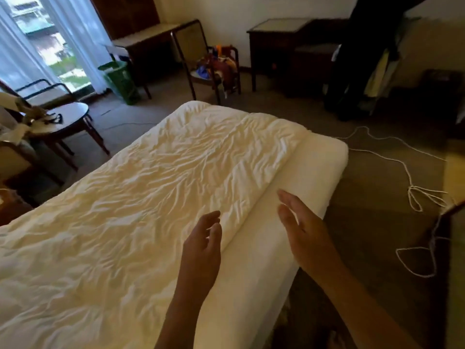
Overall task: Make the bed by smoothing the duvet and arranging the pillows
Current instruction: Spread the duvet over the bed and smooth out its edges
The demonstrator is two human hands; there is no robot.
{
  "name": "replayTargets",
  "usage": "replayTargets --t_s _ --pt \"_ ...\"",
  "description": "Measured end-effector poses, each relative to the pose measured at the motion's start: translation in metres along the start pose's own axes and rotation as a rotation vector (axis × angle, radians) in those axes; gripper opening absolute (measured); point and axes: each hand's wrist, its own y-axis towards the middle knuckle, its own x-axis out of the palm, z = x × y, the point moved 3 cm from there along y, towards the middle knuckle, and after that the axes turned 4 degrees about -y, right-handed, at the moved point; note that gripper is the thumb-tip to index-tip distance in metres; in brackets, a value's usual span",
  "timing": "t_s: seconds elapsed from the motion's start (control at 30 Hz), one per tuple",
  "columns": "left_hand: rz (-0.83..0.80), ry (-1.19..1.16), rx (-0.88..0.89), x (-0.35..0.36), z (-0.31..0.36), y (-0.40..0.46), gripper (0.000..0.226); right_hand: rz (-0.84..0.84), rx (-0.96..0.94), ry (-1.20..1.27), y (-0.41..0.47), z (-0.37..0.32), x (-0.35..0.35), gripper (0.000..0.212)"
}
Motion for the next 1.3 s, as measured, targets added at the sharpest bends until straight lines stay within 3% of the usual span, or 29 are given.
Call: replayTargets --t_s 0.17,0.27,0.5,0.7,0.8,1.3 --pt "-0.072 -0.062 0.024 0.137 0.044 0.042 0.027 0.055 0.021 -0.07 0.037 0.045 -0.123 0.05" --pt "-0.14 -0.083 0.029 0.212 0.07 0.061 0.027 0.113 0.035 -0.092 0.062 0.067 -0.188 0.056" --pt "-0.271 -0.054 0.045 0.352 0.12 0.105 0.026 0.169 0.086 -0.17 0.115 0.112 -0.291 0.054" --pt "-0.36 -0.035 0.036 0.44 0.14 0.155 0.028 0.235 0.159 -0.156 0.163 0.155 -0.352 0.049" --pt "-0.399 -0.046 0.04 0.482 0.153 0.194 0.031 0.269 0.2 -0.164 0.202 0.174 -0.382 0.059" --pt "-0.432 -0.107 0.041 0.646 0.237 0.457 0.027 0.374 0.234 -0.21 0.474 0.222 -0.514 0.06"
